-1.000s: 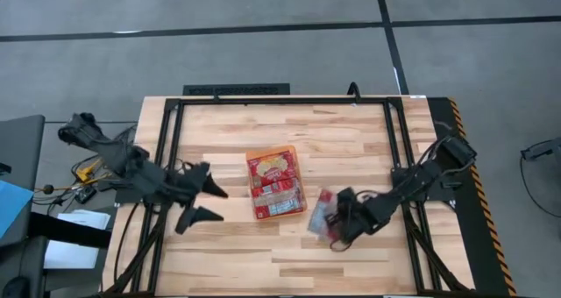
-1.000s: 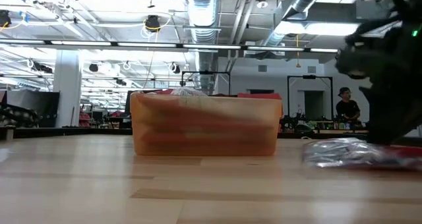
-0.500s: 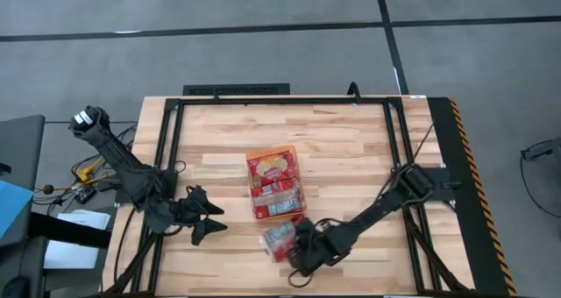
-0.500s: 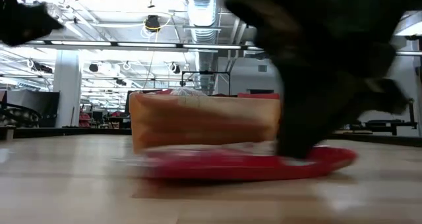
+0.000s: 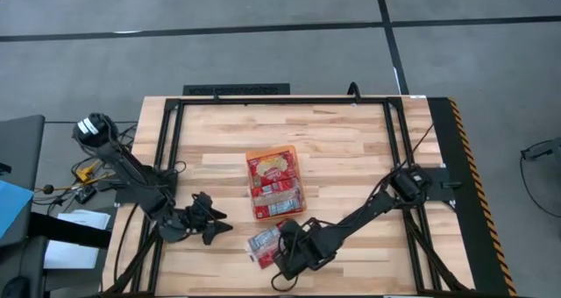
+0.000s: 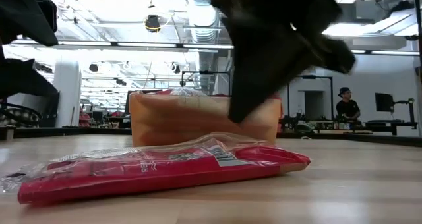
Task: Sort popcorn bags into baskets
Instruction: Put the red popcorn bag into the orange bin
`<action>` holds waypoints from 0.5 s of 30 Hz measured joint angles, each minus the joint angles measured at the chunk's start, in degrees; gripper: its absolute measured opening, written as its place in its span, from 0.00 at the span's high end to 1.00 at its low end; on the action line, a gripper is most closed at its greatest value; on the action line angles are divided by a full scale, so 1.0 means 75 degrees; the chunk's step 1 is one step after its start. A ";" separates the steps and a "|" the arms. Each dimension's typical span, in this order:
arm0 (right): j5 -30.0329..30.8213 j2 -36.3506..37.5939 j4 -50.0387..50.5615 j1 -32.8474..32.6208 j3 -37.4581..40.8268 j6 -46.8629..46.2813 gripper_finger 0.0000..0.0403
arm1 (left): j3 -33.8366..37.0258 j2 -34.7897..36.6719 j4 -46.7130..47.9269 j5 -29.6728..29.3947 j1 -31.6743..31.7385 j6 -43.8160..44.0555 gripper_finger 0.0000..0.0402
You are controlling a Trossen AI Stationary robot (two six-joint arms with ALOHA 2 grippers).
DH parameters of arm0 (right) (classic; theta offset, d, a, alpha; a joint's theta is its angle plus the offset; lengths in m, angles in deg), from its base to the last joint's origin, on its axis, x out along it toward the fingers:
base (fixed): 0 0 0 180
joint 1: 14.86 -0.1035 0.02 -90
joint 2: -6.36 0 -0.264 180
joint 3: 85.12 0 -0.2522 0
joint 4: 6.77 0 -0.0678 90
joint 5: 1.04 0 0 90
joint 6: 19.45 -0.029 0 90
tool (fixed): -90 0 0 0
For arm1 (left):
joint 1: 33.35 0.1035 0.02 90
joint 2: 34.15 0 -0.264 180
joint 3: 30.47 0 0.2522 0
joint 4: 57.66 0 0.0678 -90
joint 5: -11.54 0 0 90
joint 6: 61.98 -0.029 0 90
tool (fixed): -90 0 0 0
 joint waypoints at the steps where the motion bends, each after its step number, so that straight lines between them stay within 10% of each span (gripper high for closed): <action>1: -0.0021 -0.0039 0.0120 -0.0037 0.0026 -0.0127 0.95 | 0.0000 -0.0202 -0.0279 0.0017 0.0000 0.0002 0.23; 15: -0.0711 -0.0827 -0.0671 -0.0284 -0.0018 -0.0629 0.95 | -0.0577 -0.2672 -0.1150 0.1128 0.0561 0.0776 0.23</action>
